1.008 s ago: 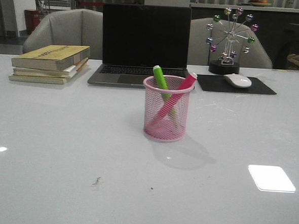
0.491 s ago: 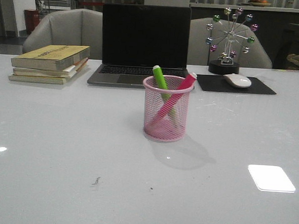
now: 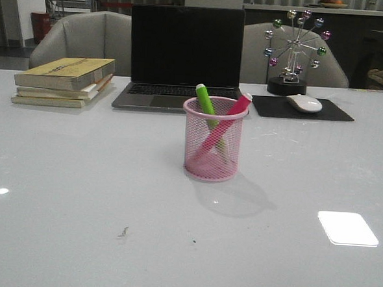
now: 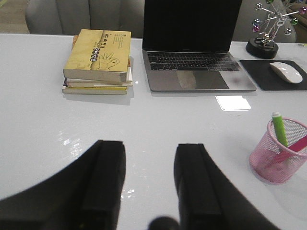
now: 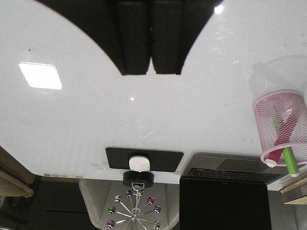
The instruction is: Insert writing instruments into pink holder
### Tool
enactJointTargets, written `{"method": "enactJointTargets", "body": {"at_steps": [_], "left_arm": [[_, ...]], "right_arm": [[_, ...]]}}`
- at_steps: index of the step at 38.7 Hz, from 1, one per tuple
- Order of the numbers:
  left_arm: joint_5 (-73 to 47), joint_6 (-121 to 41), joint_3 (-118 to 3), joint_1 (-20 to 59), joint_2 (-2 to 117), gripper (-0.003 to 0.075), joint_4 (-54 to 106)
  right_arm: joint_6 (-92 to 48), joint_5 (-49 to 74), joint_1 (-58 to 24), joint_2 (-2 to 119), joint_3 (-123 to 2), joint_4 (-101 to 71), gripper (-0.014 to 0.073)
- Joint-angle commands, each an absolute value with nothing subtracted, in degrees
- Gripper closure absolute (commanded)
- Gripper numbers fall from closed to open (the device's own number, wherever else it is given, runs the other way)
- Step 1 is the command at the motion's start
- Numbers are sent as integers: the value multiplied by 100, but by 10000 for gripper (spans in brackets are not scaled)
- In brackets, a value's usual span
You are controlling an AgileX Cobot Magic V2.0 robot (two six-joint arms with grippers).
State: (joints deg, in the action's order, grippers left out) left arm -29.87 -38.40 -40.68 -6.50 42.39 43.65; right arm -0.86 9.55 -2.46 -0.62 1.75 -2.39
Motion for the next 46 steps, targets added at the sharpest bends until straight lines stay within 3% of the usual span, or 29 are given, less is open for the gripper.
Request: {"method": "enactJointTargets", "body": {"at_steps": [1,40,46], "left_arm": [[-2639,-3796,-4224,-656,4215,392,4580],[-2670,-3794,-4224,-656,3996,393,4383],[-2602,-3548,-4224,-656,3574,510,4261]], "right_arm": [[-153,521,-207,-159,181,-311,544],[-153,521,-207,-159,181,-311,544],[-153,521,-207,-159,181,-311,544]]}}
